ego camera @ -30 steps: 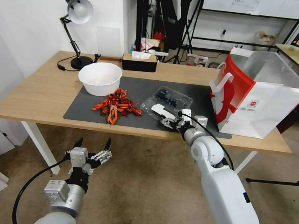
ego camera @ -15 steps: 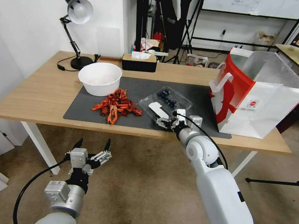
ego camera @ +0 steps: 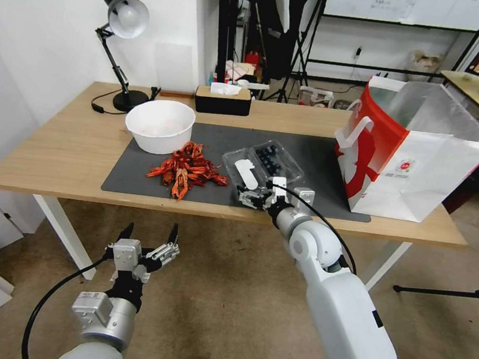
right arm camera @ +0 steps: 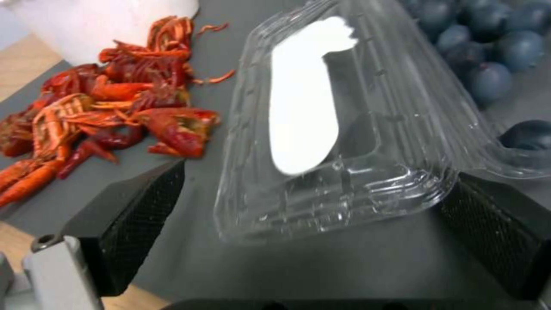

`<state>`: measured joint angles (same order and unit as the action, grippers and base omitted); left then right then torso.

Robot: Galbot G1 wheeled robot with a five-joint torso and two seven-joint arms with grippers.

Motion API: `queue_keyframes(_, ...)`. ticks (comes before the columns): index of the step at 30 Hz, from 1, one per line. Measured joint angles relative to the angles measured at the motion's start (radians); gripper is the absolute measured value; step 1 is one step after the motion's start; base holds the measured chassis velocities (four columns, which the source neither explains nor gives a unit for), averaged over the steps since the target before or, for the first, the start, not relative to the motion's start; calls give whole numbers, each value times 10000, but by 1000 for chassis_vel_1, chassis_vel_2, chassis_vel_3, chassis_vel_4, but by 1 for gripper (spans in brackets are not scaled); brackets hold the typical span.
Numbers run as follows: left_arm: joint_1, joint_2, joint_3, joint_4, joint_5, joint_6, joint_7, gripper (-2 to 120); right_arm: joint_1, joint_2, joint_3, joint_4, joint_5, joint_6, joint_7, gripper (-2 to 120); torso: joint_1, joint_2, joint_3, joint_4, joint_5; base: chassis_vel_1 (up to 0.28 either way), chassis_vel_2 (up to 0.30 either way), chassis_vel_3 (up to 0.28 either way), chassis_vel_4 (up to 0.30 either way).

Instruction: Close the takeout container lid, then place the container into the takeout bag.

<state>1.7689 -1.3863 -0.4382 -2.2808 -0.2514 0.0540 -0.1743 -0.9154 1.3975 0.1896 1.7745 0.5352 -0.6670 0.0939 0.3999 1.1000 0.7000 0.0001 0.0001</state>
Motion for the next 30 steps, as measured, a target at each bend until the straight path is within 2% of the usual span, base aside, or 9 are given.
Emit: queue_keyframes(30, 142, -78, -15, 81, 107, -389, 11, 100, 325, 769, -663, -190, -180, -45, 84, 100, 1, 0, 0, -1, -2, 0, 0, 0, 0)
